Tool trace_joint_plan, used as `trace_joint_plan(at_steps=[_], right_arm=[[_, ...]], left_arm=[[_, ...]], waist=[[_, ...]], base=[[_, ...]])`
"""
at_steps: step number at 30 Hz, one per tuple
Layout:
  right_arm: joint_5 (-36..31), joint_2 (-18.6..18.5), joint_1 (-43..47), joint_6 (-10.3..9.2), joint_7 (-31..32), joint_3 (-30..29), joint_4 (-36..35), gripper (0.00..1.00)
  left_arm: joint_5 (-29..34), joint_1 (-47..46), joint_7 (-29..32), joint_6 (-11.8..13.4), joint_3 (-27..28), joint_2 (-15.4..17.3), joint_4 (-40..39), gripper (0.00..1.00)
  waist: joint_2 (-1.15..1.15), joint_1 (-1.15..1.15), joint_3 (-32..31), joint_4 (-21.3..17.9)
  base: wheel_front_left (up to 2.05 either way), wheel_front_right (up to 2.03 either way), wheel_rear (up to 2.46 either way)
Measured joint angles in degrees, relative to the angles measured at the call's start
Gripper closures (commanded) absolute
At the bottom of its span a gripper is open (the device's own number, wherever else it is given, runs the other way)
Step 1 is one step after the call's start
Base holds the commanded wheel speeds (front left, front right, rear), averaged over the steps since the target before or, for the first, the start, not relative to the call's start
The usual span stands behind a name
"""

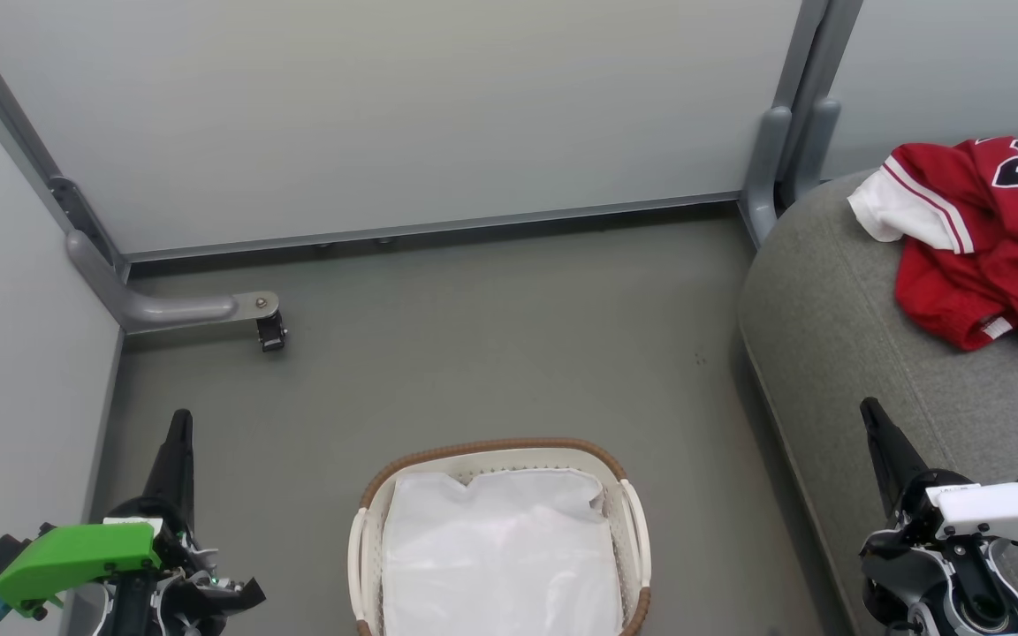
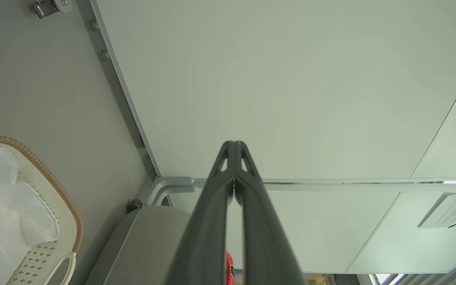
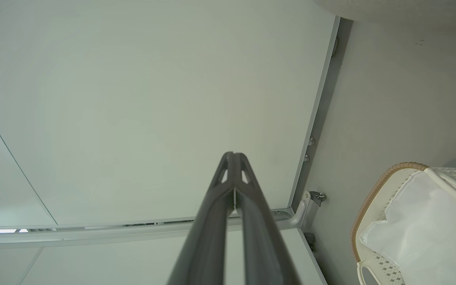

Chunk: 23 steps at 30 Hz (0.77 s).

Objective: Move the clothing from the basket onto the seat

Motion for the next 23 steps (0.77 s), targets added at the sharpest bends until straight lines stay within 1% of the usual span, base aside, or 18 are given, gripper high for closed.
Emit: trace_joint_plan(at_steps=[23], right_arm=[[0.00, 0.00, -0.01, 0.00, 0.00, 0.00, 0.00, 1.00]], left_arm=[[0.14, 0.00, 0.09, 0.00, 0.21, -0.14, 0.00, 1.00]], waist=[[0.00, 0.00, 0.00, 0.00]], base=[[0.00, 0.00, 0.00]])
